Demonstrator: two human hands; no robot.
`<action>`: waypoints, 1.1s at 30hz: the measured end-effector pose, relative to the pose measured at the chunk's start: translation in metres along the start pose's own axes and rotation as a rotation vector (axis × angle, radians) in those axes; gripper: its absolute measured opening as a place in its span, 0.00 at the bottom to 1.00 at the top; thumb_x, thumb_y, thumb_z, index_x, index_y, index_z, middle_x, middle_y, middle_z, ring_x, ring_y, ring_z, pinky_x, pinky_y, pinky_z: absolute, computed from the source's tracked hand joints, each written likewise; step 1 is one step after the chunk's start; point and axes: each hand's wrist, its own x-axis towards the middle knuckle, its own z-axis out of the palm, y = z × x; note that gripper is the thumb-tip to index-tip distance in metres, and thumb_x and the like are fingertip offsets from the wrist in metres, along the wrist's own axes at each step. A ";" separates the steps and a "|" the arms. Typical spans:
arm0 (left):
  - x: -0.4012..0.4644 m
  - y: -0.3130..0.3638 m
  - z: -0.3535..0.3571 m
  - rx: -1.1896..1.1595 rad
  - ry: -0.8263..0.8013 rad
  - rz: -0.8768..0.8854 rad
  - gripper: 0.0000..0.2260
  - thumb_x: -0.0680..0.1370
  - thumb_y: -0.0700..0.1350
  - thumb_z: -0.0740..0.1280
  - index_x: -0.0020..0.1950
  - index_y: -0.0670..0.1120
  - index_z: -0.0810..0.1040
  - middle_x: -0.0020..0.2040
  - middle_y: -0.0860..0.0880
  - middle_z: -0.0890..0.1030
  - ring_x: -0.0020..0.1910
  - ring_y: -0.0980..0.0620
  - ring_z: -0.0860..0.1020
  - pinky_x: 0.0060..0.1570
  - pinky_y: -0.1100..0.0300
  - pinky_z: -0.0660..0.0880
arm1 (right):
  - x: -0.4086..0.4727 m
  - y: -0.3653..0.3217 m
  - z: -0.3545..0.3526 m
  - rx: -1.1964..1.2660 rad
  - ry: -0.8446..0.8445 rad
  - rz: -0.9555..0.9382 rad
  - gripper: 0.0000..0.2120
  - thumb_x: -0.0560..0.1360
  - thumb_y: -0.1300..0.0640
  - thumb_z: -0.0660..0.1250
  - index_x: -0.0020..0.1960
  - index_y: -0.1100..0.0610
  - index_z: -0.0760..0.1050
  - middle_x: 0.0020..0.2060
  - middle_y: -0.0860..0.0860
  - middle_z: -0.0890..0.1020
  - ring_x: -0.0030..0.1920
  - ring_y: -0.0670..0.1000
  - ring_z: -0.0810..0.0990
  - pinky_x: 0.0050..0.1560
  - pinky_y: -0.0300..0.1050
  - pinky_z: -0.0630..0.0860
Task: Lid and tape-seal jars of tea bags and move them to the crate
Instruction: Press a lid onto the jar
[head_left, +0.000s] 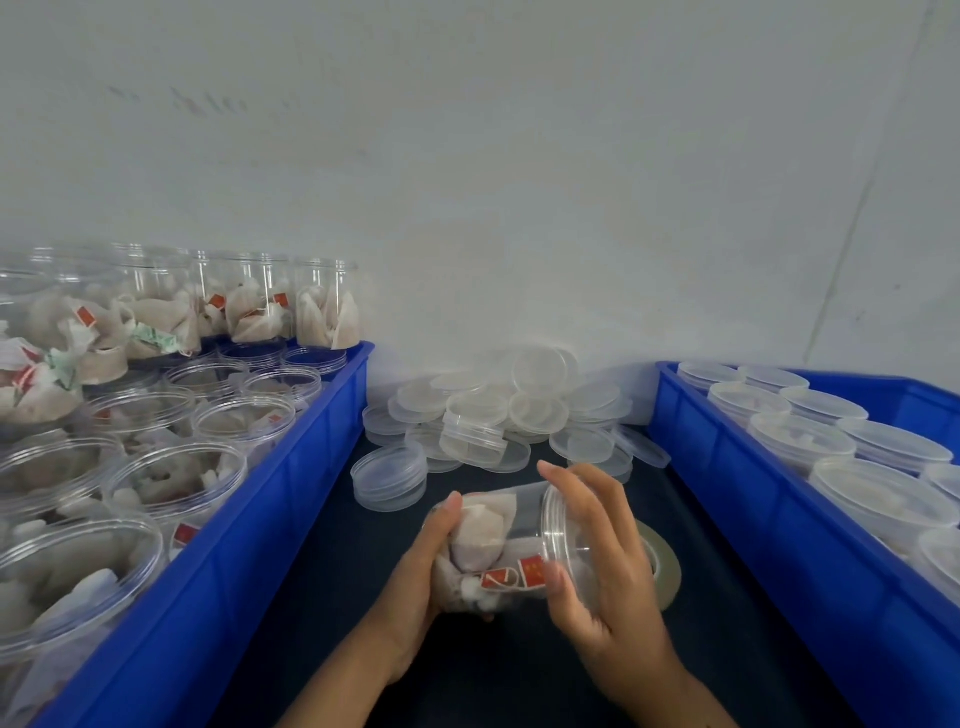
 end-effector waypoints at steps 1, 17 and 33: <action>0.000 -0.002 0.000 0.013 0.017 0.023 0.31 0.71 0.69 0.59 0.62 0.48 0.78 0.51 0.36 0.83 0.44 0.42 0.81 0.42 0.54 0.78 | -0.001 0.000 0.001 -0.001 -0.001 0.026 0.25 0.76 0.45 0.58 0.73 0.40 0.61 0.64 0.46 0.68 0.62 0.52 0.74 0.54 0.49 0.77; -0.011 -0.004 0.014 0.077 0.109 0.259 0.21 0.69 0.62 0.67 0.61 0.62 0.72 0.55 0.57 0.80 0.54 0.52 0.81 0.47 0.57 0.80 | -0.002 -0.010 0.001 0.526 0.100 0.458 0.22 0.74 0.43 0.58 0.68 0.35 0.67 0.59 0.34 0.74 0.60 0.39 0.76 0.54 0.37 0.77; -0.012 0.002 0.013 -0.035 0.068 0.036 0.25 0.72 0.67 0.62 0.62 0.53 0.74 0.51 0.41 0.83 0.43 0.46 0.83 0.41 0.56 0.79 | 0.004 -0.011 0.002 0.315 0.002 0.221 0.20 0.76 0.42 0.58 0.68 0.34 0.67 0.62 0.41 0.71 0.59 0.49 0.77 0.52 0.48 0.80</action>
